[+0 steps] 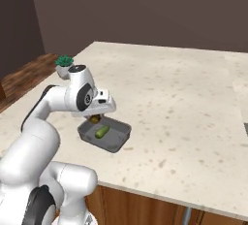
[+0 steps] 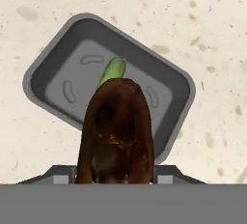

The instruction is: Take the sweet potato and cucumber out of the freezer and place them in the tupperware container on the counter. Then put the tupperware containing the vegetables back in the freezer.

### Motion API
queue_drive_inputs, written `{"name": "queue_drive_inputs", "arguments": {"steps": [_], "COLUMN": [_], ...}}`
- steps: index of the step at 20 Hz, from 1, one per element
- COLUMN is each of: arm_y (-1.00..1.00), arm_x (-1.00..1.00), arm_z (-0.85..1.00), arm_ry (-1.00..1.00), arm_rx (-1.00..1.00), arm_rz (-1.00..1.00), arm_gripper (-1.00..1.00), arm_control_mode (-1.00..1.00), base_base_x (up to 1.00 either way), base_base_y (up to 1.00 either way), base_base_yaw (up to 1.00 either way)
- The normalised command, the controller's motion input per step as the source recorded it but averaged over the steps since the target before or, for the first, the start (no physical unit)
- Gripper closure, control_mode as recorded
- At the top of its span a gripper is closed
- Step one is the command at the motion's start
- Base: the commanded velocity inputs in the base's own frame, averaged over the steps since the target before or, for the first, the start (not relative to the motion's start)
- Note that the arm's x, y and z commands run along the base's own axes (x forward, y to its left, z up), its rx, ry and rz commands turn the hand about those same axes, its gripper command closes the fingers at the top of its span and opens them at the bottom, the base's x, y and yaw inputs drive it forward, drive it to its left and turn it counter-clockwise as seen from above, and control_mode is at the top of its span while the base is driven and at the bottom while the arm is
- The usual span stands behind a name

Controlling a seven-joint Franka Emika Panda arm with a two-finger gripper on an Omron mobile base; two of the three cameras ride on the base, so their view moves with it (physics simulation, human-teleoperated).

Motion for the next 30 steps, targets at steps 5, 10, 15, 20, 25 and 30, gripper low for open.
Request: {"name": "queue_drive_inputs", "arguments": {"steps": [5, 10, 15, 20, 25, 30], "arm_y": [-0.21, -0.26, -0.06, -0.02, 0.0, 0.0], "arm_x": [0.46, 0.39, 0.03, 0.16, 0.19, 0.22], "arm_z": [-0.48, -0.47, -0.47, -0.39, -0.39, -0.31], "arm_ry": [0.0, 0.04, 0.01, 0.0, 0.0, 0.0], "arm_rx": [0.01, 0.07, 0.1, 0.09, 0.06, 0.03], "arm_rz": [0.01, 0.0, 0.0, 0.0, 0.0, 0.0], "arm_gripper": [1.0, 1.0, 1.0, 1.0, 1.0, 1.0], "arm_control_mode": [-1.0, -1.0, -1.0, -1.0, -1.0, -1.0], "base_base_x": [0.0, 0.0, 0.0, 0.0, 0.0, 0.0], "base_base_y": [0.0, 0.0, 0.0, 0.0, 0.0, 0.0], "base_base_yaw": [0.0, 0.0, 0.0, 0.0, 0.0, 0.0]}}
